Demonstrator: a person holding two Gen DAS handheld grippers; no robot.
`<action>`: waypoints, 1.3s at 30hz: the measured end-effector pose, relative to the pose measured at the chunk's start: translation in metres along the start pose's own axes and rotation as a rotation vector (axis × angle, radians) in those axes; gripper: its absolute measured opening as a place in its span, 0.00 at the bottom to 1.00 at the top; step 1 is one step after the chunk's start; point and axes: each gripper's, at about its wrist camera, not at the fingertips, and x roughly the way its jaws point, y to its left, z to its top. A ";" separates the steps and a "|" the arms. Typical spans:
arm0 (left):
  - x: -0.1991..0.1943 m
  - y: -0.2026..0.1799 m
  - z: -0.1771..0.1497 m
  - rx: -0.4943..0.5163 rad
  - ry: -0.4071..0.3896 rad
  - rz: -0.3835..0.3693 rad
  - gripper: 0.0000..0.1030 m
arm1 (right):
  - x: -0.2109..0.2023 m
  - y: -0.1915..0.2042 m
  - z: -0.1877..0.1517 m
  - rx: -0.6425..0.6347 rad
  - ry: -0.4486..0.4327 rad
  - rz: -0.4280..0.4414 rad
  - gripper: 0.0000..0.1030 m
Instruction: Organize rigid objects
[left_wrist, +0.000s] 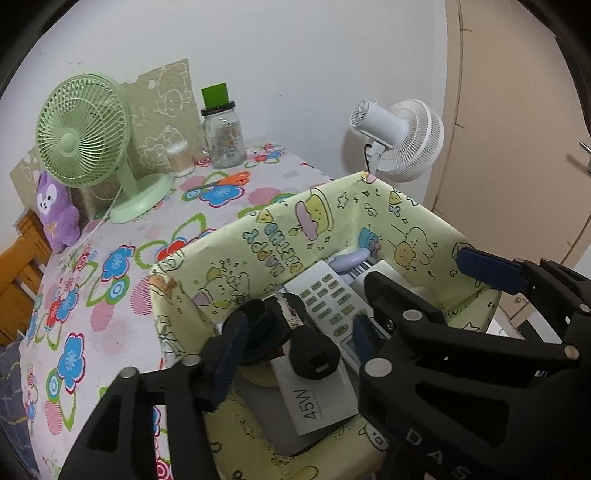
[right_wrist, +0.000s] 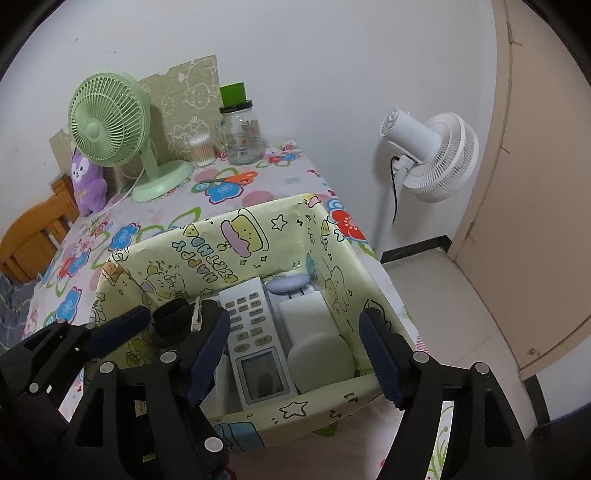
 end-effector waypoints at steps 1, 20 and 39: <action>-0.001 0.001 0.000 -0.005 -0.001 -0.001 0.70 | -0.001 0.000 0.000 0.004 -0.002 -0.001 0.76; -0.042 0.016 -0.022 0.015 -0.052 0.010 0.88 | -0.036 0.032 -0.011 -0.026 -0.054 -0.031 0.85; -0.080 0.066 -0.050 -0.068 -0.088 0.066 0.88 | -0.066 0.089 -0.026 -0.101 -0.121 0.000 0.86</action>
